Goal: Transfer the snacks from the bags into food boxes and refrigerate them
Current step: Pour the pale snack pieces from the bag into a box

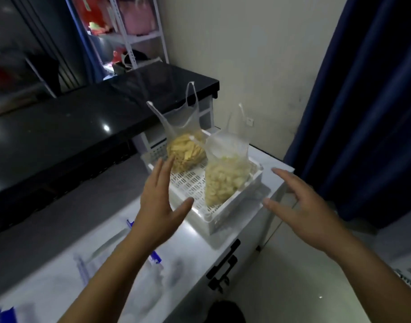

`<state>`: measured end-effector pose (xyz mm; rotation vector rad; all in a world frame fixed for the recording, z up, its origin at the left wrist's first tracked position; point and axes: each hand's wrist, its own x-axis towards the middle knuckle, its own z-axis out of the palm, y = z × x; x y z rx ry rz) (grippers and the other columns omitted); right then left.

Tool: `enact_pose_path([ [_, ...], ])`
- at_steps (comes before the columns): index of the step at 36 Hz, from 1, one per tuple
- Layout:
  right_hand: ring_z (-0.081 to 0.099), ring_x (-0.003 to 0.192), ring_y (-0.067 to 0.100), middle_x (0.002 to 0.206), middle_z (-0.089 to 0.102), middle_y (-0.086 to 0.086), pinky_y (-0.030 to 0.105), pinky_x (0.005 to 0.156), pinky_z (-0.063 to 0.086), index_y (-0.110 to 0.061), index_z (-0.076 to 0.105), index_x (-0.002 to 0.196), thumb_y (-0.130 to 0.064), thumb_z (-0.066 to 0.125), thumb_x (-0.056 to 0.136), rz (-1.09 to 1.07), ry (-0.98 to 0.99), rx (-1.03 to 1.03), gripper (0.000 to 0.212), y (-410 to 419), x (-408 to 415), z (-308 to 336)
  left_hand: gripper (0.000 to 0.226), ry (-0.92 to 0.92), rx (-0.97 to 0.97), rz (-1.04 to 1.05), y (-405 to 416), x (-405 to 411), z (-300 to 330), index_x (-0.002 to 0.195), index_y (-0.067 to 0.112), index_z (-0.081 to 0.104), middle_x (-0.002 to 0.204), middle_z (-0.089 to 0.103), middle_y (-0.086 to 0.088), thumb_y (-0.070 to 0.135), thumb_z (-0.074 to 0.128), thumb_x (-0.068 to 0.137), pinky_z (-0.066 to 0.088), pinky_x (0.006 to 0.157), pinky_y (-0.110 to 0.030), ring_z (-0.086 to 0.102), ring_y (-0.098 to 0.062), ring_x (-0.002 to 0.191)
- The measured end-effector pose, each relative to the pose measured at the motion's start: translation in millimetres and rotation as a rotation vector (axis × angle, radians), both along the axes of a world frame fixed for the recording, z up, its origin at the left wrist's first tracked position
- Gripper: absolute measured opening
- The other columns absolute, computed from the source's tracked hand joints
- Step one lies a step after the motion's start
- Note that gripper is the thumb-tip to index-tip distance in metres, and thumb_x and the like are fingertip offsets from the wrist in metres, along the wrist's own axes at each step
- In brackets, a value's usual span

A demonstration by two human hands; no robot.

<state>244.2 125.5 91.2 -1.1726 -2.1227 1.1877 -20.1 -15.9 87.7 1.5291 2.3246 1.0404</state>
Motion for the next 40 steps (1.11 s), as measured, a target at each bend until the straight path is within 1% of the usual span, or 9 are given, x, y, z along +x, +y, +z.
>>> enact_pose_path([
  [3, 0.030, 0.127, -0.010, 0.141, 0.036, -0.033, 0.025, 0.102, 0.029, -0.050, 0.041, 0.145, -0.052, 0.069, 0.085, -0.033, 0.090, -0.042, 0.066, 33.1, -20.6, 7.4, 0.098, -0.022, 0.055, 0.037, 47.3, -15.8, 13.4, 0.158, 0.037, 0.012, 0.167, 0.015, 0.005, 0.033, 0.077, 0.085, 0.026, 0.120, -0.057, 0.017, -0.019, 0.152],
  [8, 0.036, 0.126, -0.007, 0.128, 0.044, -0.040, 0.022, 0.095, 0.033, -0.056, 0.048, 0.137, -0.050, 0.070, 0.087, -0.056, 0.163, -0.100, 0.055, 70.5, -37.8, 5.9, 0.102, -0.086, 0.073, 0.002, 123.3, -41.3, 28.4, 0.157, 0.035, 0.017, 0.165, 0.020, 0.002, 0.034, 0.083, 0.079, 0.028, 0.119, -0.058, 0.020, -0.022, 0.151],
  [15, 0.038, 0.131, -0.003, 0.140, 0.048, -0.026, 0.018, 0.083, 0.037, -0.057, 0.052, 0.132, -0.040, 0.071, 0.089, 0.001, 0.173, -0.255, 0.050, 119.4, -73.5, 20.7, 0.103, -0.136, 0.057, -0.088, 200.4, -48.8, 34.8, 0.155, 0.047, 0.014, 0.166, 0.014, 0.012, 0.050, 0.081, 0.077, 0.026, 0.120, -0.058, 0.015, -0.016, 0.152],
  [18, 0.041, 0.116, -0.021, 0.123, 0.052, -0.043, 0.011, 0.079, 0.035, -0.066, 0.055, 0.121, -0.037, 0.068, 0.089, 0.071, 0.212, -0.273, 0.045, 135.2, -93.6, 30.2, 0.105, -0.091, 0.034, -0.117, 227.6, -42.1, 34.6, 0.155, 0.049, 0.010, 0.167, 0.007, 0.015, 0.057, 0.079, 0.076, 0.022, 0.121, -0.057, 0.009, -0.016, 0.153],
  [21, 0.038, 0.106, -0.035, 0.116, 0.047, -0.057, 0.013, 0.088, 0.033, -0.066, 0.058, 0.116, -0.039, 0.068, 0.088, 0.120, 0.200, -0.237, 0.040, 139.9, -99.8, 33.5, 0.102, -0.051, 0.068, -0.129, 247.1, -37.5, 29.4, 0.154, 0.050, 0.010, 0.166, 0.008, 0.017, 0.060, 0.076, 0.078, 0.021, 0.122, -0.053, 0.009, -0.015, 0.153],
  [26, 0.037, 0.124, -0.025, 0.138, 0.047, -0.039, 0.020, 0.100, 0.034, -0.056, 0.067, 0.115, -0.037, 0.068, 0.090, 0.142, 0.193, -0.290, 0.032, 145.1, -86.1, 32.7, 0.087, 0.008, 0.137, -0.074, 265.9, -32.4, 23.7, 0.155, 0.039, 0.021, 0.165, 0.017, 0.006, 0.052, 0.073, 0.086, 0.023, 0.121, -0.055, 0.015, -0.019, 0.152],
  [31, 0.043, 0.117, -0.026, 0.127, 0.052, -0.045, 0.018, 0.098, 0.035, -0.052, 0.072, 0.107, -0.040, 0.067, 0.087, 0.083, 0.230, -0.360, 0.024, 153.0, -60.9, 23.3, 0.081, 0.018, 0.146, 0.026, 275.2, -32.3, 32.1, 0.155, 0.037, 0.025, 0.166, 0.016, 0.007, 0.056, 0.067, 0.088, 0.022, 0.120, -0.058, 0.014, -0.021, 0.152],
  [37, 0.052, 0.124, -0.003, 0.124, 0.064, -0.031, 0.028, 0.099, 0.039, -0.045, 0.075, 0.107, -0.029, 0.068, 0.090, 0.010, 0.206, -0.454, 0.024, 160.5, -26.1, 0.3, 0.083, 0.074, 0.137, 0.144, 260.3, -26.6, 58.7, 0.157, 0.030, 0.026, 0.167, 0.014, 0.001, 0.057, 0.065, 0.089, 0.017, 0.123, -0.055, 0.010, -0.022, 0.153],
  [40, 0.054, 0.121, -0.003, 0.119, 0.067, -0.030, 0.021, 0.091, 0.041, -0.043, 0.076, 0.104, -0.026, 0.068, 0.091, 0.051, 0.203, -0.504, 0.023, 159.2, -15.8, -2.6, 0.085, 0.096, 0.134, 0.190, 247.5, -13.3, 77.2, 0.157, 0.029, 0.026, 0.167, 0.013, 0.000, 0.052, 0.069, 0.088, 0.016, 0.123, -0.055, 0.008, -0.023, 0.153],
])
